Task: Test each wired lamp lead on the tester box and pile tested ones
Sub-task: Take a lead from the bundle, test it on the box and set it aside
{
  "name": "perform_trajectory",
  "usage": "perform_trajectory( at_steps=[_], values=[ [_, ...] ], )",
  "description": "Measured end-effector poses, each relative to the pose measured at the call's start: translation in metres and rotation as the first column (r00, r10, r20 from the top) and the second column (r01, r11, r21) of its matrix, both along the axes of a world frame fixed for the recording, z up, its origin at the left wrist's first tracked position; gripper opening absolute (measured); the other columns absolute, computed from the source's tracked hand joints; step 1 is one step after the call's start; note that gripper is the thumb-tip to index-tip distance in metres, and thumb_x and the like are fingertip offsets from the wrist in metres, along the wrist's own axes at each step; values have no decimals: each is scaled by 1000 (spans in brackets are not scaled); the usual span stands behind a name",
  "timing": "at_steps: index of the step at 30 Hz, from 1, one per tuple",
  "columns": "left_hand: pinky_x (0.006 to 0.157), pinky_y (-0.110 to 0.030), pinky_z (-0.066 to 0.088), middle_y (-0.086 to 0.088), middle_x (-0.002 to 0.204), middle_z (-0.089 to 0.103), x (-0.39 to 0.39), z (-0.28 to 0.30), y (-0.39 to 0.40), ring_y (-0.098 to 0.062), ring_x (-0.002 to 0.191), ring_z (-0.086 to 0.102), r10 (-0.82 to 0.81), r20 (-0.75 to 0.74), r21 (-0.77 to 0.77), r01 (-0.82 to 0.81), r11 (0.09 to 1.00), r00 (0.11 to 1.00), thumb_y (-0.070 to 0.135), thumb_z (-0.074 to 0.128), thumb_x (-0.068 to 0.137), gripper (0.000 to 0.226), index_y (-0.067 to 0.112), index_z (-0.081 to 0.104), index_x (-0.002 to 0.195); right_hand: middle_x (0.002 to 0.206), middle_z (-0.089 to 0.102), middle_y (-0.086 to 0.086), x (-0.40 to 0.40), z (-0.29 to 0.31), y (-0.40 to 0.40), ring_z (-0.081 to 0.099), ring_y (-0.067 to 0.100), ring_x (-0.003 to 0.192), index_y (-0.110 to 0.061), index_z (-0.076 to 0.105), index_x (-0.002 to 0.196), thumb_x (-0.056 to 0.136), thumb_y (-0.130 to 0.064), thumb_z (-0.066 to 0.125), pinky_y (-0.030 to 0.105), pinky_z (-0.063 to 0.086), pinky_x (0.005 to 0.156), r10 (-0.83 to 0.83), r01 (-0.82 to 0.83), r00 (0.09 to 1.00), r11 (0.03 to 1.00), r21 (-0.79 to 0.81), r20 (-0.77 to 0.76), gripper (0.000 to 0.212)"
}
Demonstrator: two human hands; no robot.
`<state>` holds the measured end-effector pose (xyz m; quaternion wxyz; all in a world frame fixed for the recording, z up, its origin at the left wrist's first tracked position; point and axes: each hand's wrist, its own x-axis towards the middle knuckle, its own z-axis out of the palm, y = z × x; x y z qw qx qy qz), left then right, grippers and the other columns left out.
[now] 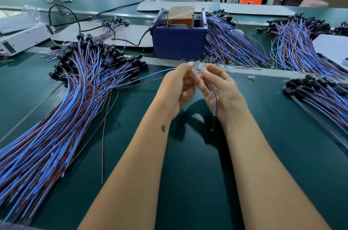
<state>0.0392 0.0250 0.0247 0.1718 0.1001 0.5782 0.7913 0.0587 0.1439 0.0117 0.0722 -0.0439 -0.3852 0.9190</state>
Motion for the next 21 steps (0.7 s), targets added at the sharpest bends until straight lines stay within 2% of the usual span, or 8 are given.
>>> perform_trajectory(
  at_steps=[2,3,4,7,10,13,17,21],
  values=[
    [40,-19,27,1,57,65,-7,-8,-4,-6,37,33,231,-87,-291,-246,924,969,30,47,100,50,20,66,55,70,66,5,0,1,-1,67,13,62,-8,60,94,90,10,54,18,56,64,24,-23,1000,1000,8,-16,19],
    [44,-21,30,4,59,67,-10,-12,-6,-5,39,37,293,-123,-366,-318,874,948,32,48,100,44,21,69,62,70,66,5,0,1,-1,67,12,62,-8,60,95,90,10,54,18,56,63,40,-39,999,999,22,-19,19],
    [47,-22,31,6,60,67,-12,-15,-8,-4,41,39,338,-135,-373,-363,854,932,33,49,100,40,22,71,69,70,66,4,0,1,-1,68,12,61,-8,61,95,90,10,54,17,55,61,56,-55,998,997,47,-19,19],
    [44,-17,32,8,64,68,-15,-16,-13,-2,41,40,471,-116,-199,-485,851,874,31,49,101,33,22,70,77,71,66,4,1,-2,-6,68,14,60,-6,61,95,88,12,57,18,55,60,111,-110,994,969,220,10,20],
    [49,-16,36,12,71,66,-19,-16,-17,0,47,44,549,-172,-188,-575,796,818,24,46,103,30,28,66,80,74,64,7,4,-5,-11,67,15,58,-7,61,93,85,12,62,20,55,59,194,-212,977,856,472,88,20],
    [51,-16,38,16,68,65,-19,-16,-20,-3,54,46,492,-126,-180,-508,843,861,19,46,103,29,29,69,87,64,64,2,4,-5,-16,64,16,53,-9,62,90,87,5,63,21,53,54,192,-223,975,775,591,115,14],
    [57,-27,40,5,65,62,-16,-16,-13,-18,64,49,260,-106,-144,-274,951,960,17,48,102,30,24,74,89,66,63,7,2,-4,-22,58,17,50,-9,58,80,95,-11,60,22,50,50,43,-102,992,829,550,119,15],
    [42,-20,43,-15,75,60,-11,-17,-3,-12,46,51,172,-103,-141,-186,973,980,13,47,103,27,18,71,93,66,63,5,0,-8,-25,58,15,52,-7,59,85,97,-10,57,22,48,51,-53,-13,994,812,583,96,12]
  ],
)
